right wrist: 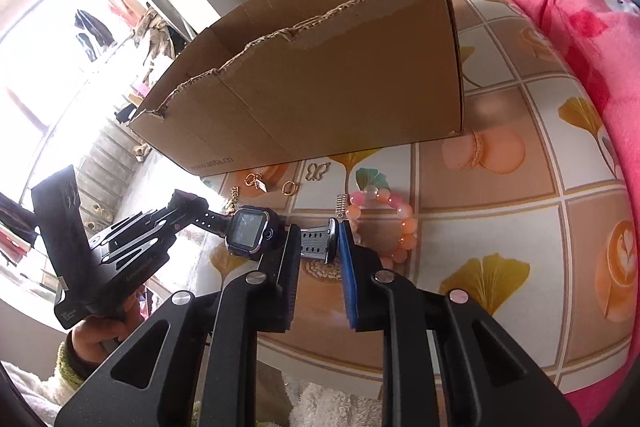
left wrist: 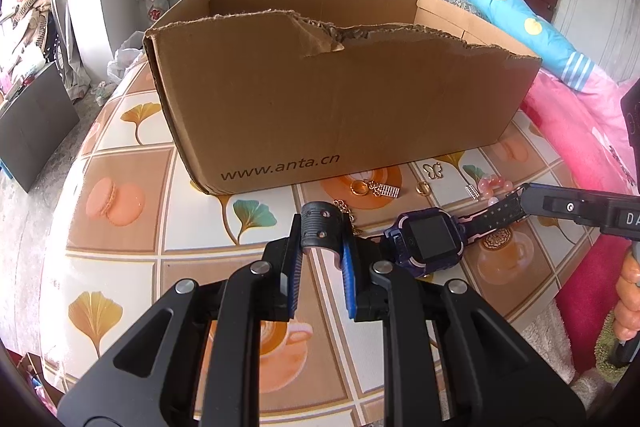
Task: Organize jewelry
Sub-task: 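Lift the smartwatch with both tools and carry it over the box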
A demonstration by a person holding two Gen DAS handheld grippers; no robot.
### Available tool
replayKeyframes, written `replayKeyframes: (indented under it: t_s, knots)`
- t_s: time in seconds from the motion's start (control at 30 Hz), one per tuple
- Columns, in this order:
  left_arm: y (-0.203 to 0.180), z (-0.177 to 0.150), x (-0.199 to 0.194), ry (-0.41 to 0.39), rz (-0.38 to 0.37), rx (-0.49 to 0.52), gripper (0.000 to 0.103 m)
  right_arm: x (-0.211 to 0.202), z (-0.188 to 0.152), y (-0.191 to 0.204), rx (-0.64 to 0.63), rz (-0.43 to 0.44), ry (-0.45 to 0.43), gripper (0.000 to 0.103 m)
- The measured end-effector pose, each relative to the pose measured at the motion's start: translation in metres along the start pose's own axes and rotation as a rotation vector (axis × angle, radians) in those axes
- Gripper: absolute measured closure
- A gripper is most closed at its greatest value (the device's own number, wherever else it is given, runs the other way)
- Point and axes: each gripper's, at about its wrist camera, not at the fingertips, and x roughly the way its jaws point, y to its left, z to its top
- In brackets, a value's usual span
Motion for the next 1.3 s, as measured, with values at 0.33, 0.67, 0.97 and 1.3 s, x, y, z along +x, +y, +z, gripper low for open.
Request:
replayKeyframes:
  t_s: [0.33,0.67,0.97,1.3]
  knots:
    - [0.001,0.0,0.0,-0.001,-0.004,-0.003,0.087,-0.001,-0.003,0.003,-0.002,0.064,-0.029,0.084]
    - [0.002,0.0,0.0,0.0,-0.003,-0.008,0.087,0.011,-0.001,0.007,-0.031,-0.04,-0.026,0.088]
    - [0.003,0.002,-0.007,-0.026,-0.029,-0.014,0.087,0.001,0.002,0.015,-0.077,-0.114,-0.069,0.098]
    - [0.005,0.017,-0.055,-0.098,-0.103,-0.032,0.087,-0.05,0.02,0.039,-0.134,-0.069,-0.164,0.098]
